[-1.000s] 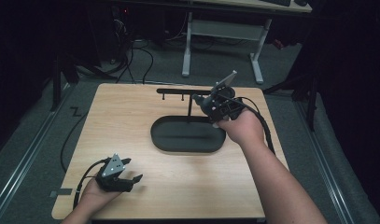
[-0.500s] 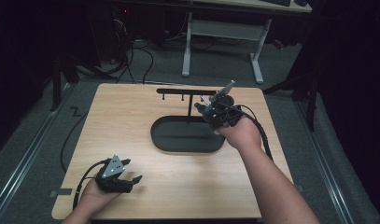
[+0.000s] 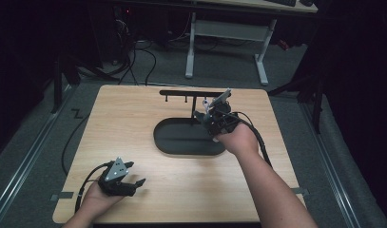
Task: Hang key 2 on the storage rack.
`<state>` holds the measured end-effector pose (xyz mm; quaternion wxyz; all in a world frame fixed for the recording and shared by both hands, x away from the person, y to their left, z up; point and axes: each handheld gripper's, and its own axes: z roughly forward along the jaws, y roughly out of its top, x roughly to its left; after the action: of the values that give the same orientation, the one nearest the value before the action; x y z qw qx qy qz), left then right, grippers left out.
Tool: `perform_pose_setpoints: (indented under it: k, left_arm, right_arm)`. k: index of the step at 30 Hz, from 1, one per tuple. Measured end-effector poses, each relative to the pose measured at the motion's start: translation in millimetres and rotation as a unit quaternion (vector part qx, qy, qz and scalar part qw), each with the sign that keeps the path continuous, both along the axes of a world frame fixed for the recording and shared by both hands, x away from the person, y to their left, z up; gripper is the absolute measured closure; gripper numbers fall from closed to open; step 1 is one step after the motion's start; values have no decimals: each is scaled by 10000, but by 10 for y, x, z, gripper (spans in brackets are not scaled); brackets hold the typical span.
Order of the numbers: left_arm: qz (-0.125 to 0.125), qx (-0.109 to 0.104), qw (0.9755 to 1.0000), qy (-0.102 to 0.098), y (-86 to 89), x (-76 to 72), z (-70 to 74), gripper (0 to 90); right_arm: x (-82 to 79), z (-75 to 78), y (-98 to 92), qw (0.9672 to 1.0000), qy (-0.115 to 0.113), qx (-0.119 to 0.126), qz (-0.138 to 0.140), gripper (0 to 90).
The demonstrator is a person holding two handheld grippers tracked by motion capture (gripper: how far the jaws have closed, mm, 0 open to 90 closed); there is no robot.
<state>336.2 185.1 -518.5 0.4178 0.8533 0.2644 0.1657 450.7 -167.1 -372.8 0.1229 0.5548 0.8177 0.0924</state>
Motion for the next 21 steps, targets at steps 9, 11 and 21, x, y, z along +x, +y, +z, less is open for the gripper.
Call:
perform_pose_setpoints:
  k: [9,11,21]
  left_arm:
    - [-6,11,10000,6,0,3,0,232]
    - [-5,8,10000,4,1,3,1,232]
    - [-16,20,10000,13,-4,7,-3,233]
  right_arm:
    - [91,-63,37,10000,13,34,-20,476]
    - [138,-102,40,10000,-15,54,-64,475]
    - [297,-251,49,9997,-74,177,-162,462]
